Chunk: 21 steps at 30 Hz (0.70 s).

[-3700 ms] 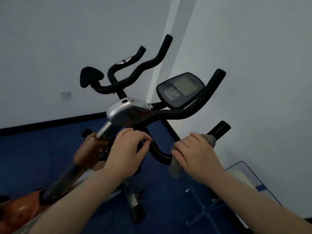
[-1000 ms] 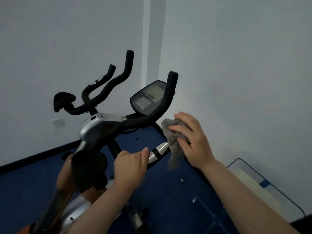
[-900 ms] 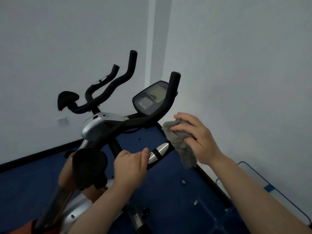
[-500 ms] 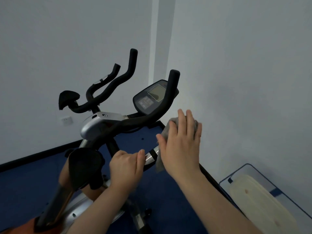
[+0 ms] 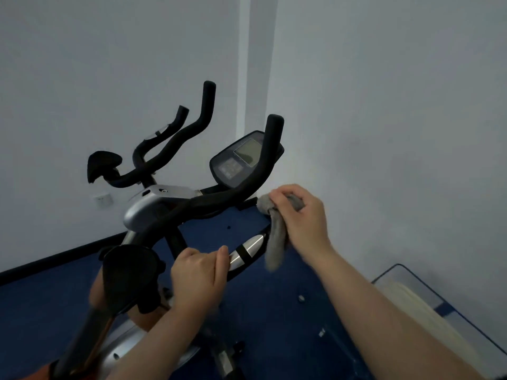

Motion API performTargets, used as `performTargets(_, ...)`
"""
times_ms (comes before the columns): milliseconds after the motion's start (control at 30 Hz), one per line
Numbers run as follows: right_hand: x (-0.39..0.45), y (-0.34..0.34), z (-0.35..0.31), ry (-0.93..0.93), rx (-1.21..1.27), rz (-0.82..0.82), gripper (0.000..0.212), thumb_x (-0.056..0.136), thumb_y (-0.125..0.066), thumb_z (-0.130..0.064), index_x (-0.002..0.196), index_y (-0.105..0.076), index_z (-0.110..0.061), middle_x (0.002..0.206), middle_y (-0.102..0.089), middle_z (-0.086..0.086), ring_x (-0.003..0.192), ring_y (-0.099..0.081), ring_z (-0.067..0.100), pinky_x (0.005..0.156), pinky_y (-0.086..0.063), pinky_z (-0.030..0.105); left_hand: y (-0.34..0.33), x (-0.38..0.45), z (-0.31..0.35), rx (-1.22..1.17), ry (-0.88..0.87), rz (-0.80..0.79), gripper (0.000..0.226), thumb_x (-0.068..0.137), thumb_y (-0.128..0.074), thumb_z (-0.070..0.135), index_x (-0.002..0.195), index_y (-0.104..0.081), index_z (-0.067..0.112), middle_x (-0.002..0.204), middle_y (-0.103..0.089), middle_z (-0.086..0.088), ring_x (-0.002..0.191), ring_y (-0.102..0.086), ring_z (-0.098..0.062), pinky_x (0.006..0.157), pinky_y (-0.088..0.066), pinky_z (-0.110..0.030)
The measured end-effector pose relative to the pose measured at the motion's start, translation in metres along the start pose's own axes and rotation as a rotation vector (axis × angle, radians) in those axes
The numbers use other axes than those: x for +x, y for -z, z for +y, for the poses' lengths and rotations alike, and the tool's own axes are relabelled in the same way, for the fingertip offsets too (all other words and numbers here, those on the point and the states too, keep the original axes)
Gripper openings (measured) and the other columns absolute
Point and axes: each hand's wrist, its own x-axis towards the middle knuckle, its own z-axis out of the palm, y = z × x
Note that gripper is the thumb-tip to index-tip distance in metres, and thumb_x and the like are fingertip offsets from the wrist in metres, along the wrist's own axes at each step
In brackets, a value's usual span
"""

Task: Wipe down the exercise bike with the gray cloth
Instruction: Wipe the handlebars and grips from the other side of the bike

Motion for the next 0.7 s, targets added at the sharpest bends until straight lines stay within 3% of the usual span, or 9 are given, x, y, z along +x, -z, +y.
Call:
performTargets(100,-0.005,-0.023,0.008,0.099,-0.124,0.305,0.024,0.09,-0.062,-0.03,0.067,-0.06,-0.022,0.066,-0.059,-0.008,0.064,-0.056,0.005,0.059,-0.041,0.012,-0.003,-0.001,-0.001,-0.005,-0.006,0.016,0.056,0.091,-0.04,0.022,0.036,-0.041,0.016,0.032,-0.037,0.004,0.03,-0.039,-0.019,0.058,-0.011,-0.019)
performTargets(133,0.005,-0.017,0.01,0.143,-0.23,0.252,0.027,0.088,-0.061,-0.03,0.064,-0.059,-0.018,0.062,-0.057,-0.006,0.06,-0.054,0.008,0.056,-0.041,0.017,-0.004,-0.002,-0.001,-0.016,-0.008,0.016,0.056,0.092,-0.039,0.022,0.036,-0.04,0.016,0.032,-0.037,0.004,0.03,-0.039,-0.019,0.057,-0.015,-0.019)
performTargets(200,0.022,0.005,0.005,0.149,-0.298,-0.064,0.029,0.085,-0.063,-0.029,0.061,-0.061,-0.012,0.057,-0.058,-0.001,0.055,-0.052,0.01,0.056,-0.044,0.027,-0.004,-0.002,-0.003,-0.034,-0.018,0.022,0.056,0.093,-0.038,0.022,0.037,-0.041,0.016,0.033,-0.037,0.003,0.031,-0.039,-0.02,0.053,-0.02,-0.02)
performTargets(267,0.028,0.02,0.001,0.039,-0.113,-0.288,0.027,0.084,-0.065,-0.028,0.061,-0.064,-0.012,0.058,-0.06,0.0,0.057,-0.053,0.008,0.061,-0.045,0.027,-0.004,-0.002,-0.002,-0.038,-0.014,0.019,0.055,0.093,-0.038,0.021,0.038,-0.041,0.015,0.033,-0.037,0.002,0.03,-0.039,-0.02,0.052,-0.016,-0.015)
performTargets(333,0.017,0.011,0.002,-0.108,0.193,-0.159,0.025,0.085,-0.065,-0.025,0.061,-0.066,-0.019,0.06,-0.061,-0.004,0.061,-0.058,0.007,0.061,-0.047,0.025,-0.005,-0.003,-0.002,-0.05,-0.01,0.016,0.055,0.093,-0.038,0.021,0.038,-0.042,0.016,0.033,-0.038,0.003,0.03,-0.04,-0.02,0.053,-0.019,-0.016)
performTargets(400,0.0,-0.018,0.004,-0.203,0.403,0.145,0.025,0.088,-0.062,-0.032,0.064,-0.066,-0.026,0.063,-0.064,-0.01,0.064,-0.062,0.004,0.059,-0.049,0.019,-0.005,-0.002,-0.003,-0.042,-0.026,0.039,0.055,0.092,-0.039,0.021,0.038,-0.042,0.017,0.033,-0.038,0.004,0.029,-0.04,-0.019,0.054,-0.018,-0.017)
performTargets(500,-0.005,-0.031,0.007,-0.086,0.283,0.35,0.027,0.09,-0.054,-0.043,0.066,-0.06,-0.03,0.062,-0.059,-0.013,0.06,-0.056,0.001,0.055,-0.045,0.015,-0.006,-0.003,-0.005,-0.048,-0.043,0.05,0.054,0.092,-0.039,0.019,0.038,-0.04,0.017,0.034,-0.037,0.004,0.03,-0.039,-0.018,0.056,-0.013,-0.021)
performTargets(600,0.014,-0.002,0.006,-0.086,0.217,0.019,0.029,0.089,-0.055,-0.036,0.061,-0.06,-0.026,0.061,-0.055,-0.01,0.061,-0.052,0.006,0.06,-0.044,0.019,-0.006,-0.003,-0.006,-0.066,-0.054,0.06,0.055,0.094,-0.038,0.02,0.039,-0.041,0.017,0.034,-0.037,0.004,0.03,-0.038,-0.018,0.057,-0.024,-0.021)
performTargets(700,0.017,0.008,0.003,-0.311,0.565,-0.157,0.023,0.089,-0.059,-0.029,0.069,-0.061,-0.017,0.073,-0.054,0.011,0.067,-0.051,0.024,0.066,-0.043,0.034,-0.008,-0.004,-0.005,-0.08,-0.043,0.044,0.055,0.094,-0.037,0.021,0.039,-0.04,0.016,0.034,-0.037,0.003,0.031,-0.039,-0.02,0.055,-0.03,-0.024)
